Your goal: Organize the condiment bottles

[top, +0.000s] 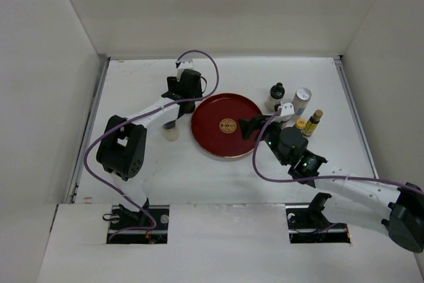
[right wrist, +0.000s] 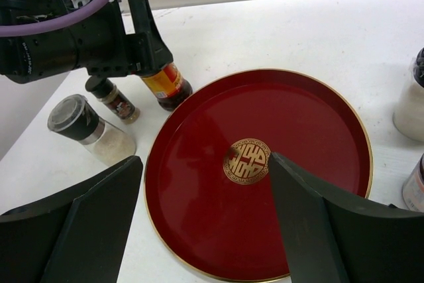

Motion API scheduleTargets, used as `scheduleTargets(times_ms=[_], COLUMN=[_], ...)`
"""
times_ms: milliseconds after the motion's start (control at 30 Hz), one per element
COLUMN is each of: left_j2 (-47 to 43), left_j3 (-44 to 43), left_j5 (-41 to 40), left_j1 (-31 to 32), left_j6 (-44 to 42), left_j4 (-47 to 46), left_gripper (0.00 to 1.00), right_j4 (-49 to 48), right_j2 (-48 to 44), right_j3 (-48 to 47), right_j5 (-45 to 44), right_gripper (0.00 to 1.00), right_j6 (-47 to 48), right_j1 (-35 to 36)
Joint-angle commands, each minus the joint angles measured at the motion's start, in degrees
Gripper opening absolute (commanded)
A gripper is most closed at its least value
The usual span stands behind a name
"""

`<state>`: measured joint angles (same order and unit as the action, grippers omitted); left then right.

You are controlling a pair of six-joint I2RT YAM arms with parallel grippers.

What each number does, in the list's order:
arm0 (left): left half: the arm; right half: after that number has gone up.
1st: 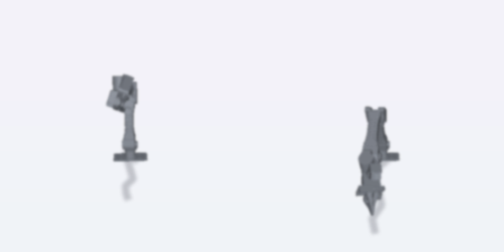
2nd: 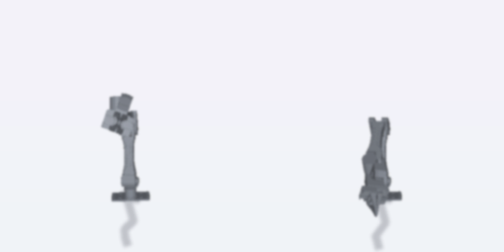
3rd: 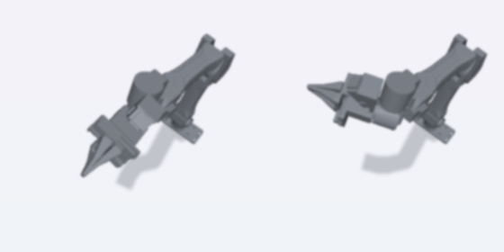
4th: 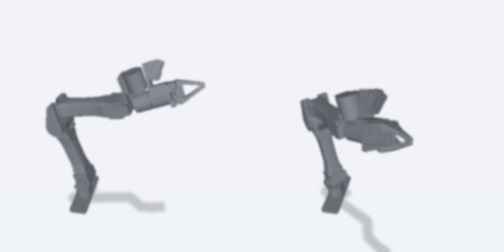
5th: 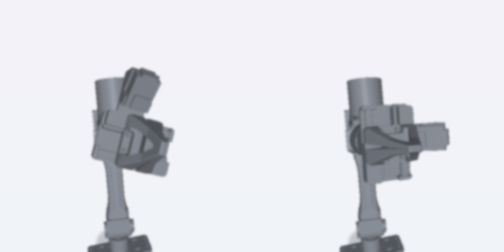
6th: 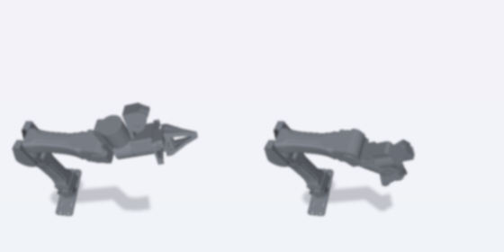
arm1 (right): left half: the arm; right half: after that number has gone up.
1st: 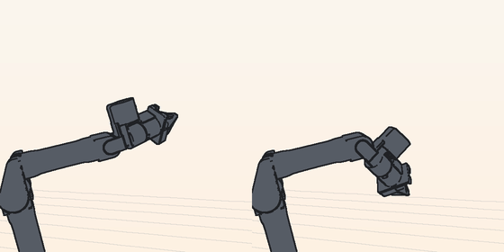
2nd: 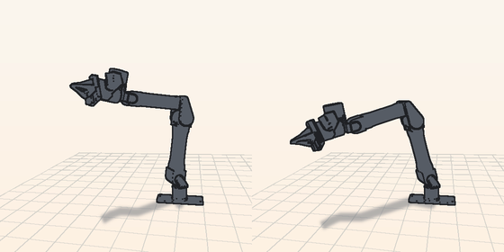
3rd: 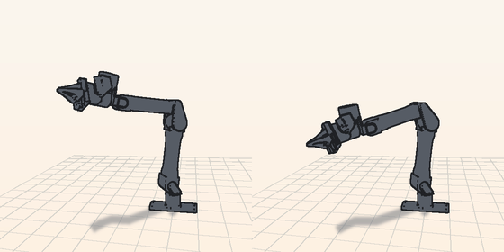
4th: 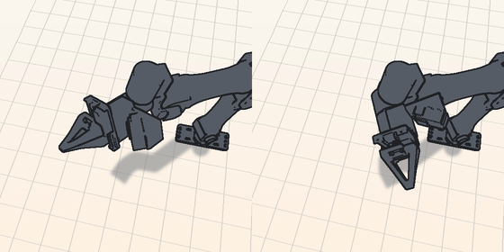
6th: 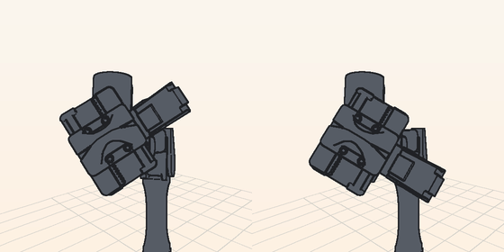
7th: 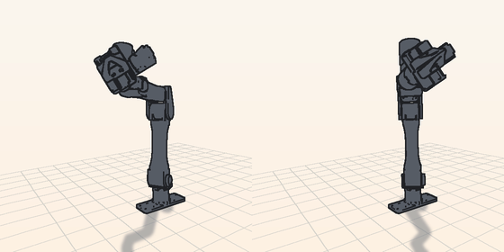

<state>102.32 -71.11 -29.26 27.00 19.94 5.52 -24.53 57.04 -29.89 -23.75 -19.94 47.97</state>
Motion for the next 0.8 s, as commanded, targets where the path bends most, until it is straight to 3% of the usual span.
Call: scheduleTargets(times_ms=[0, 300, 467, 767], left_j2=[-6.68, -18.30, -15.23, -2.58], left_j3=[-1.32, 2.38, 2.47, -6.93], left_j5=[-0.01, -1.60, -0.89, 1.13], left_j1=[-0.16, 4.93, 9.77, 13.99], left_j6=[0.18, 0.09, 1.15, 0.97], left_j4=[-6.38, -10.70, -13.07, -15.01], left_gripper=[0.37, 0.34, 0.33, 0.33], right_j4=[-3.24, -4.55, -4.21, -4.29], right_j2=[-0.17, -3.24, -4.91, -6.59], right_j3=[0.01, 2.38, 3.52, 4.40], right_j5=[-0.77, -1.39, -1.56, -1.56], right_gripper=[0.83, 0.88, 0.90, 0.90], right_j6=[-0.45, -3.43, -5.89, -6.42], right_j1=[-0.55, -3.62, -6.52, -7.76])
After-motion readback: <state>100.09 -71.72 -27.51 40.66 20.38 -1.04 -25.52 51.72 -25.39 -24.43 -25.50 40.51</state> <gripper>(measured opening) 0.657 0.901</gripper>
